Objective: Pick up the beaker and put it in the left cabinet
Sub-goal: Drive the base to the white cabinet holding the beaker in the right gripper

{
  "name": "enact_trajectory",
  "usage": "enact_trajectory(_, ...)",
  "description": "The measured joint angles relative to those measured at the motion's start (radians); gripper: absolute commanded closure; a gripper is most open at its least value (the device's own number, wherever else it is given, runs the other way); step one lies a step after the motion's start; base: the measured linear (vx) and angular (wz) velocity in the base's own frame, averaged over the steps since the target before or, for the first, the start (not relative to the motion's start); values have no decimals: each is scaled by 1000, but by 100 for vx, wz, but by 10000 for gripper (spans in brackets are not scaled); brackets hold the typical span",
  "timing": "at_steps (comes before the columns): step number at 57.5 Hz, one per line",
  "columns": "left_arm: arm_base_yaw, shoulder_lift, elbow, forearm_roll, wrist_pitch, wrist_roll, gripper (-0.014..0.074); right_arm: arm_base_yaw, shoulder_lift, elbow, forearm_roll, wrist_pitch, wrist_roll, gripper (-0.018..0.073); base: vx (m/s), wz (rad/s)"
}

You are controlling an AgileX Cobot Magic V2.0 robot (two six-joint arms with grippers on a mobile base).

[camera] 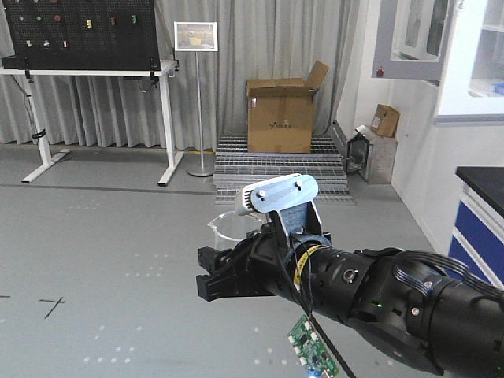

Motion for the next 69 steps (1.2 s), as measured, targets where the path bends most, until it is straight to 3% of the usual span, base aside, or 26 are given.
enact_trajectory(69,0,0,0,0,0,0,595,0,6,-1,0,9,0,568,69,3)
